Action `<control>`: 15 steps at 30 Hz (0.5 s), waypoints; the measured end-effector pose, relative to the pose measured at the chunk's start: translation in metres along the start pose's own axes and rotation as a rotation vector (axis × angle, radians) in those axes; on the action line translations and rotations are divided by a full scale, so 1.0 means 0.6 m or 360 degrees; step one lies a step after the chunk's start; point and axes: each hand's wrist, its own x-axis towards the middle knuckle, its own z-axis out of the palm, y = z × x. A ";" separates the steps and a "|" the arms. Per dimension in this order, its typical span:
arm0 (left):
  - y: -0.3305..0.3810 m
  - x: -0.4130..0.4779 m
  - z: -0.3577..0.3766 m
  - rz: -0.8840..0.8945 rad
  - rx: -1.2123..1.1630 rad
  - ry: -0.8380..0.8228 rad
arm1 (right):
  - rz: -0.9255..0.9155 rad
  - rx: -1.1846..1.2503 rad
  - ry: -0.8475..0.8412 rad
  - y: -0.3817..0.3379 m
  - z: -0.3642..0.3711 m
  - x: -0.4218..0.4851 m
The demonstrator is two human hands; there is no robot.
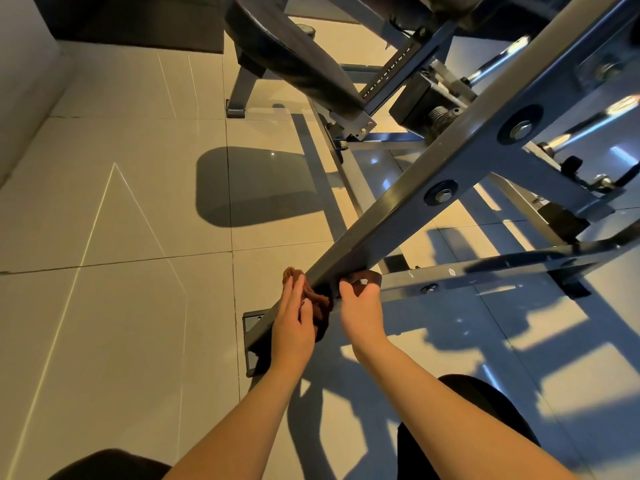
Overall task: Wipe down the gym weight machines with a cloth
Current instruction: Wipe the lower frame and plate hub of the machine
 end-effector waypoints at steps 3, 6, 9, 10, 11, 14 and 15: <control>-0.024 -0.007 -0.003 -0.0205 -0.0116 0.0058 | 0.0055 -0.0040 -0.0028 0.005 0.000 0.001; -0.009 -0.002 -0.006 -0.0326 -0.0175 0.0175 | 0.0040 -0.0107 -0.0074 0.013 0.002 0.002; 0.021 -0.003 -0.021 -0.0290 -0.0197 0.0298 | -0.0022 -0.0150 -0.0142 0.013 0.000 -0.002; 0.036 -0.005 -0.028 -0.0257 -0.0251 0.0309 | -0.0069 -0.0160 -0.0154 0.010 -0.003 -0.005; 0.053 -0.007 -0.034 -0.0224 -0.0315 0.0306 | -0.0130 -0.0163 -0.0172 0.007 -0.005 -0.008; 0.114 -0.012 -0.050 -0.0143 -0.0510 0.0214 | -0.0460 -0.0163 -0.0333 -0.009 -0.012 -0.024; 0.132 -0.013 -0.052 -0.0136 -0.0588 0.0174 | -0.0568 -0.0188 -0.0387 -0.016 -0.015 -0.028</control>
